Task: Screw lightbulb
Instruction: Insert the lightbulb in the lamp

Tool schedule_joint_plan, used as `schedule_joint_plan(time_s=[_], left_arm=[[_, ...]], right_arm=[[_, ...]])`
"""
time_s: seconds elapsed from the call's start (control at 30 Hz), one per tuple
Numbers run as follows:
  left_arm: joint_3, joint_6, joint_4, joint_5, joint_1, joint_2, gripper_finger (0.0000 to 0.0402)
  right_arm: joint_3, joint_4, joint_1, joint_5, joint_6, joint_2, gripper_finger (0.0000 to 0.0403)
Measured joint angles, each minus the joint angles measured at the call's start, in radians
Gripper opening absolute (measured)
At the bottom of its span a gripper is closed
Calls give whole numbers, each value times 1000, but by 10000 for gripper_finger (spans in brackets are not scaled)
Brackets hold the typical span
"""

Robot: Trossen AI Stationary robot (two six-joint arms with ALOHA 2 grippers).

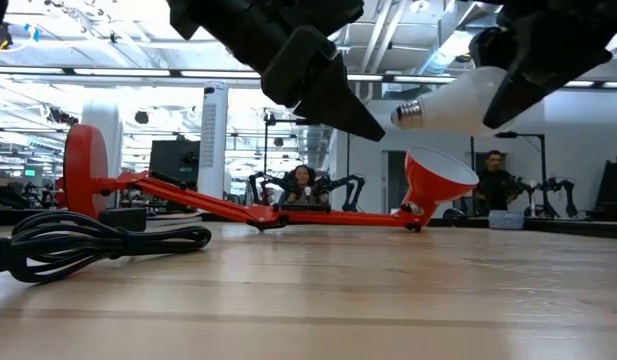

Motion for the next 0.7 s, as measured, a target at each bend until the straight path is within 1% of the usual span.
schedule_joint_plan(time_s=[0.2, 0.3, 0.47, 0.57, 0.7], left_arm=[[0, -3, 10, -53, -5, 0, 223], [0, -8, 23, -60, -5, 0, 223], [0, -11, 91, 31, -8, 0, 228], [0, 3, 126, 39, -16, 4, 229], [0, 13, 120, 42, -21, 5, 230]], right_arm=[[0, -1, -1, -4, 0, 0, 297], [0, -1, 0, -8, 2, 0, 297], [0, 11, 0, -8, 2, 0, 297], [0, 15, -2, -8, 1, 0, 297], [0, 20, -3, -5, 1, 0, 297]])
